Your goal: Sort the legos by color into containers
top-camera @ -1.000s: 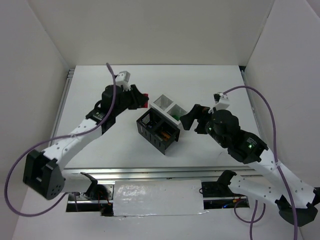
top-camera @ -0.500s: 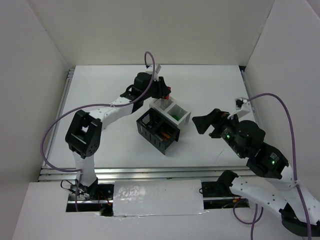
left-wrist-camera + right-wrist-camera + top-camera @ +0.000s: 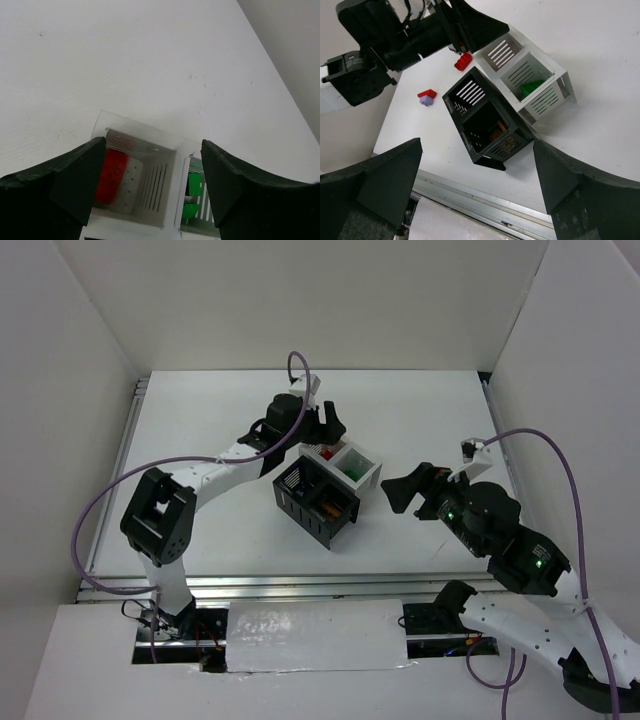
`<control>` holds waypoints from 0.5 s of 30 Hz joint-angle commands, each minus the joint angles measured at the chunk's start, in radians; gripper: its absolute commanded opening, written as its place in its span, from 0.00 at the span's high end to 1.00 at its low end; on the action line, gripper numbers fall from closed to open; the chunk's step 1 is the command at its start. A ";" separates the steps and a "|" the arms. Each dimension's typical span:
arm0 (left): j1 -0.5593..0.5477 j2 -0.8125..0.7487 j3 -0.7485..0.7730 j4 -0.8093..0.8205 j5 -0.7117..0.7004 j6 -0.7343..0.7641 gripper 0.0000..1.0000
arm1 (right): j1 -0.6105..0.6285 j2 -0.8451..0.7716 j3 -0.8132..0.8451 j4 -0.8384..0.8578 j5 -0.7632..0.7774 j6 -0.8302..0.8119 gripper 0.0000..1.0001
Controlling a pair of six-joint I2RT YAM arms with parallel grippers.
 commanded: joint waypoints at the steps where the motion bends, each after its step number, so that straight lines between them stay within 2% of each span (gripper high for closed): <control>1: -0.004 -0.090 -0.011 0.045 -0.036 0.037 0.09 | -0.004 0.009 -0.010 0.032 -0.003 -0.012 0.00; 4: -0.004 -0.163 -0.060 0.034 -0.125 0.028 0.07 | -0.008 0.014 -0.010 0.028 -0.002 -0.009 0.00; 6: -0.006 -0.211 -0.079 0.006 -0.289 -0.015 0.04 | -0.008 0.014 -0.010 0.028 -0.003 -0.009 0.00; 8: 0.008 -0.237 -0.036 -0.095 -0.459 -0.068 0.01 | -0.008 0.015 -0.013 0.028 -0.012 -0.009 0.00; 9: 0.022 -0.210 -0.004 -0.251 -0.580 -0.137 0.00 | -0.009 0.017 -0.013 0.026 -0.016 -0.011 0.00; 12: 0.120 -0.079 0.171 -0.555 -0.607 -0.231 0.00 | -0.008 0.021 -0.016 0.026 -0.029 -0.017 0.00; 13: 0.161 -0.045 0.250 -0.608 -0.596 -0.233 0.00 | -0.011 0.023 -0.018 0.026 -0.032 -0.017 0.00; 15: 0.198 0.049 0.304 -0.666 -0.567 -0.178 0.01 | -0.011 0.027 -0.015 0.026 -0.045 -0.023 0.00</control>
